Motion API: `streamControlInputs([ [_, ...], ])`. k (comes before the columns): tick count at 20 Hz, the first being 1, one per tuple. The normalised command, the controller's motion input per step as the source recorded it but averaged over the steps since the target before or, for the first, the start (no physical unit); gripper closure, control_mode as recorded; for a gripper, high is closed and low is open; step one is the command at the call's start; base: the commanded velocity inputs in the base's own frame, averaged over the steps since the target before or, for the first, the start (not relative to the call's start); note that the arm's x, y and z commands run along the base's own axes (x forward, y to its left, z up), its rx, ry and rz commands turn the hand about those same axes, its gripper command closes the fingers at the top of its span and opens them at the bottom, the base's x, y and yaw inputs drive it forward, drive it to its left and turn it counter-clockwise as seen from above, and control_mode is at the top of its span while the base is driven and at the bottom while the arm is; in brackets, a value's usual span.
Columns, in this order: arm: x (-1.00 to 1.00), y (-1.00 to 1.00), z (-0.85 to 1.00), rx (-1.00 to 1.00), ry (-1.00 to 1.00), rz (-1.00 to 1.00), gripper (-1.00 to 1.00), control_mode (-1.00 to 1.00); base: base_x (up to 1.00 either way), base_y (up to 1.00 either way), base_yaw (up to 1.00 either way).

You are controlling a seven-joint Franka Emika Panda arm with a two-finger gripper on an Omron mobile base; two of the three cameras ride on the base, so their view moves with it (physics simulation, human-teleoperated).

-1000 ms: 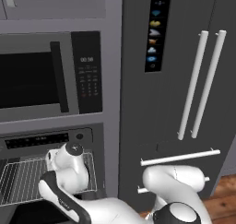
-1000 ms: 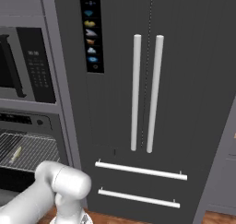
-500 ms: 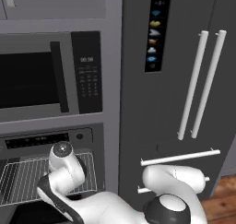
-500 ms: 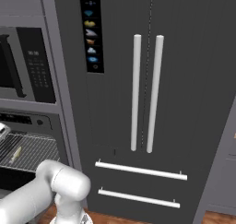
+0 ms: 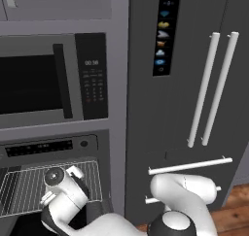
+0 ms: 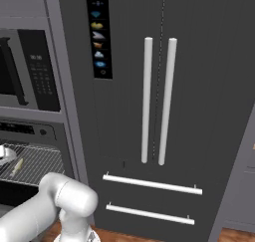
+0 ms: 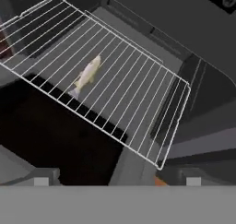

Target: Take the fish from the oven and place it on the plate on the counter.

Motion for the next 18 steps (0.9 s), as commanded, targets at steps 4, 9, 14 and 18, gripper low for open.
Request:
streamControlInputs([
  [4, -0.12, 0.36, 0.0, 0.58, 0.08, -0.56, -1.0, -1.0, 0.0, 0.0, 0.0],
  [9, 0.07, 0.1, -0.24, 0.3, 0.1, -0.35, -1.0, -1.0, 0.0, 0.0, 0.0],
  [14, 0.35, 0.0, -0.62, 0.07, 0.09, -0.11, -1.0, -1.0, 0.0, 0.0, 0.0],
  [18, 0.68, 0.03, -0.12, 0.0, 0.05, -0.01, -1.0, -1.0, 0.0, 0.0, 0.0],
])
